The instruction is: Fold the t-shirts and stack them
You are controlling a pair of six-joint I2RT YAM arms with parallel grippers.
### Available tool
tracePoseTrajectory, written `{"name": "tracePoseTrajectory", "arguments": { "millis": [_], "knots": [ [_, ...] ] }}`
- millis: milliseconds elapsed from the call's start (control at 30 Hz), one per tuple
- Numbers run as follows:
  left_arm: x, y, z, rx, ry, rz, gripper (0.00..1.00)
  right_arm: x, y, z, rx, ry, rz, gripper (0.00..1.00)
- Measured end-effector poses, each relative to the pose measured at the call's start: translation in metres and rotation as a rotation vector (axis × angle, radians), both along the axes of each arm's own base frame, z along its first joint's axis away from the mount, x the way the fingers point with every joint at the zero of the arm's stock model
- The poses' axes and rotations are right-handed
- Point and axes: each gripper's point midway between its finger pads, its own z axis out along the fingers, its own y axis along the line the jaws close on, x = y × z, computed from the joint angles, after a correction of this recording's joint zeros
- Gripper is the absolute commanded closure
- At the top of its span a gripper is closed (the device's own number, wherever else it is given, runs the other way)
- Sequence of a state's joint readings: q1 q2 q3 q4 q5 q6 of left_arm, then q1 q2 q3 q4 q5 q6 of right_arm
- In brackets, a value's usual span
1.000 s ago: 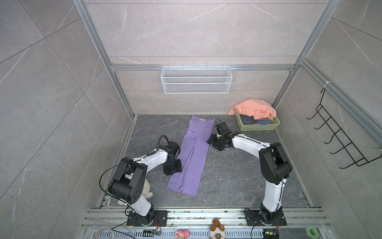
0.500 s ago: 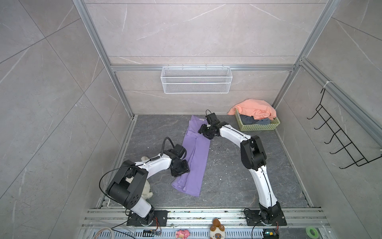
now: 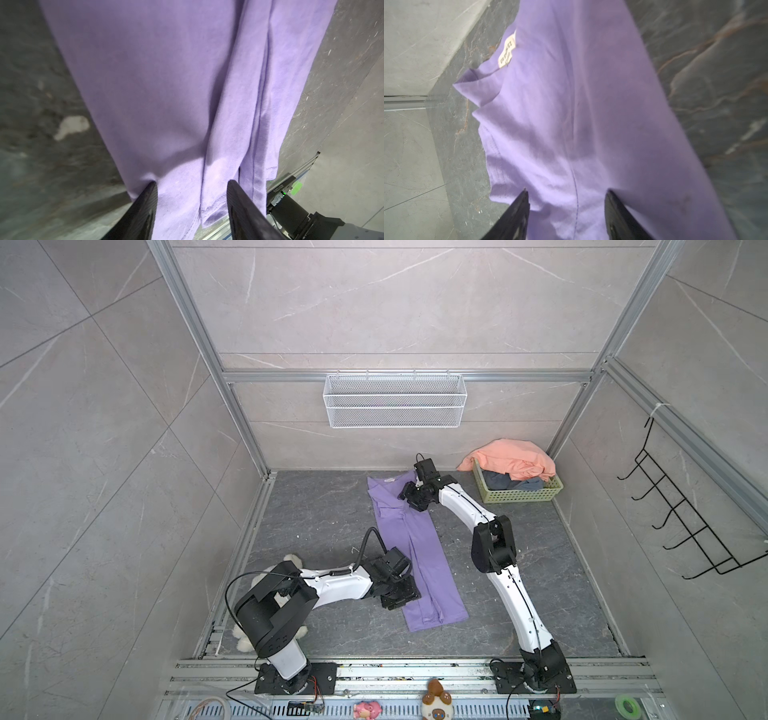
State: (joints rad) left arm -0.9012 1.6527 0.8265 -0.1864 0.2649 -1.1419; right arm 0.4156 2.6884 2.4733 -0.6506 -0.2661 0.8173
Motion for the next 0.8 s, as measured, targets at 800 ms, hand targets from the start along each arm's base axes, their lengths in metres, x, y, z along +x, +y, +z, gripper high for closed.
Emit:
{"name": "tracePoseTrajectory", "arguments": {
  "millis": [800],
  "knots": [
    [0.005, 0.024, -0.002, 0.120, 0.044, 0.068, 0.40, -0.180, -0.098, 0.066, -0.065, 0.053, 0.079, 0.40]
  ]
}}
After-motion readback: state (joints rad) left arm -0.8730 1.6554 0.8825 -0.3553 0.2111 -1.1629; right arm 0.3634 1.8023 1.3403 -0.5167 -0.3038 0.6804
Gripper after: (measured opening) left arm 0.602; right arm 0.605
